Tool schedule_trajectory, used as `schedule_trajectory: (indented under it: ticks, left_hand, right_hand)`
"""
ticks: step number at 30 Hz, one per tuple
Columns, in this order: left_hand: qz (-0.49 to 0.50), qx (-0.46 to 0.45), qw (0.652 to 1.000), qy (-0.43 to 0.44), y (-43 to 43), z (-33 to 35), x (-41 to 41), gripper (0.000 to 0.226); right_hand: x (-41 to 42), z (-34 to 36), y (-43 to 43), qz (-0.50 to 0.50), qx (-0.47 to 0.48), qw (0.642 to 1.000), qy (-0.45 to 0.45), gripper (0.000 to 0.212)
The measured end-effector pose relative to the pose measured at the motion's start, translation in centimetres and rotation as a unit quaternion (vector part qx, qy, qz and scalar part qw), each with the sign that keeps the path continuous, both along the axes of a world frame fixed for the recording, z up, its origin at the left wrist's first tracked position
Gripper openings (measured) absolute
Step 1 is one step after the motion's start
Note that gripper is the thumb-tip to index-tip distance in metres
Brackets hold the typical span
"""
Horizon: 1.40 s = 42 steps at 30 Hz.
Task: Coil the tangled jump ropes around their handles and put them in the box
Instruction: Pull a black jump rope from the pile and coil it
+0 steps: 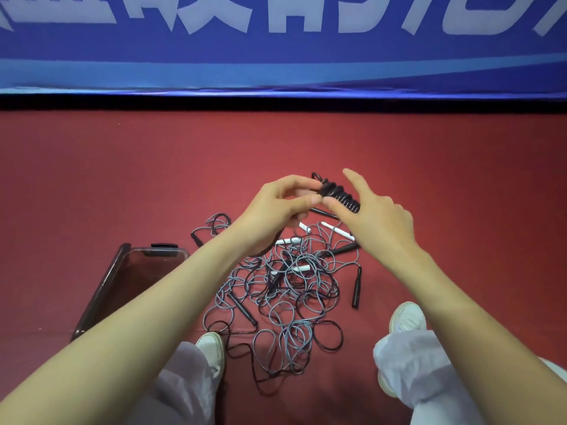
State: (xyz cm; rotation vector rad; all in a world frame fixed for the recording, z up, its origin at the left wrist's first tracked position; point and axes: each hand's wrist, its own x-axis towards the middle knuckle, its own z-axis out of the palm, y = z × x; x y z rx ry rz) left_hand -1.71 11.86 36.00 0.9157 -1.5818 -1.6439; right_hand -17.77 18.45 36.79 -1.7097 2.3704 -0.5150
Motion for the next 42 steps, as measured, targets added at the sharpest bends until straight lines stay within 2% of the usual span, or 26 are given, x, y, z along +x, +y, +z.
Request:
schedule_trajectory:
  ticks: [2, 5, 7, 9, 11, 14, 17, 20, 21, 24, 28, 32, 34, 38, 40, 42]
  left_hand:
    - [0.013, 0.074, 0.996, 0.045, -0.3, 0.0, 0.1, 0.01]
    - [-0.016, 0.139, 0.989, 0.049, -0.4, -0.3, 0.3, 0.009]
    - [-0.034, 0.163, 0.985, 0.054, -0.2, -0.4, 0.3, 0.014]
    - [-0.055, 0.15, 0.985, 0.072, -0.2, -0.4, 0.5, 0.023]
    - [-0.084, 0.092, 0.988, 0.088, -0.1, -0.3, 0.7, 0.03]
    - [-0.079, 0.014, 0.995, 0.06, 0.4, -0.4, 1.0, 0.024]
    - [-0.054, -0.041, 0.998, 0.005, 0.9, -0.4, 0.8, 0.016]
    - [-0.05, -0.062, 0.997, -0.01, 0.7, -0.1, 0.8, 0.016]
    - [-0.051, -0.07, 0.996, -0.015, 0.6, -0.1, 0.9, 0.017]
    - [-0.045, -0.103, 0.993, -0.02, 0.3, -0.6, 1.0, 0.013]
    - [-0.034, -0.141, 0.988, -0.043, 0.5, -0.5, 0.9, 0.014]
    - [-0.108, -0.113, 0.986, -0.05, -0.4, 0.4, 1.9, 0.022]
    - [-0.135, -0.095, 0.984, -0.07, -1.0, 0.6, 2.8, 0.021]
    - [-0.171, -0.13, 0.963, -0.16, -1.9, 0.5, 4.0, 0.012]
    - [-0.167, -0.174, 0.942, -0.234, -2.4, 0.2, 4.4, 0.014]
    - [-0.168, -0.219, 0.913, -0.302, -2.5, -0.2, 4.3, 0.005]
  right_hand:
    - [0.0, 0.0, 0.1, -0.009, -0.038, 0.998, -0.043, 0.073]
    - [0.3, 0.0, 0.1, -0.001, -0.084, 0.991, -0.104, 0.071]
    - [0.2, -0.1, 0.0, 0.017, -0.107, 0.977, -0.183, 0.067]
    - [0.3, -0.1, 0.0, 0.049, -0.113, 0.949, -0.292, 0.062]
    - [0.4, 0.0, 0.1, 0.074, -0.094, 0.907, -0.403, 0.062]
    - [0.4, 0.3, 0.1, 0.082, -0.009, 0.877, -0.474, 0.074]
    - [0.2, 0.6, 0.2, 0.071, 0.037, 0.868, -0.49, 0.076]
    - [0.5, 0.5, 0.2, 0.063, 0.021, 0.851, -0.521, 0.052]
    - [0.6, 0.5, 0.2, 0.066, 0.02, 0.845, -0.53, 0.05]
    - [0.7, 0.3, 0.3, 0.073, 0.029, 0.844, -0.53, 0.063]
    - [0.7, 0.5, 0.5, 0.075, 0.039, 0.825, -0.559, 0.057]
    - [0.2, 0.7, 0.2, 0.078, 0.03, 0.802, -0.592, 0.07]
    - [-0.4, 0.9, 0.1, 0.105, 0.046, 0.794, -0.597, 0.069]
    - [-0.2, 0.9, 0.6, 0.199, 0.15, 0.787, -0.565, 0.063]
    - [0.0, 0.8, 0.9, 0.218, 0.216, 0.802, -0.513, 0.055]
    - [0.1, 0.6, 1.0, 0.217, 0.271, 0.831, -0.435, 0.057]
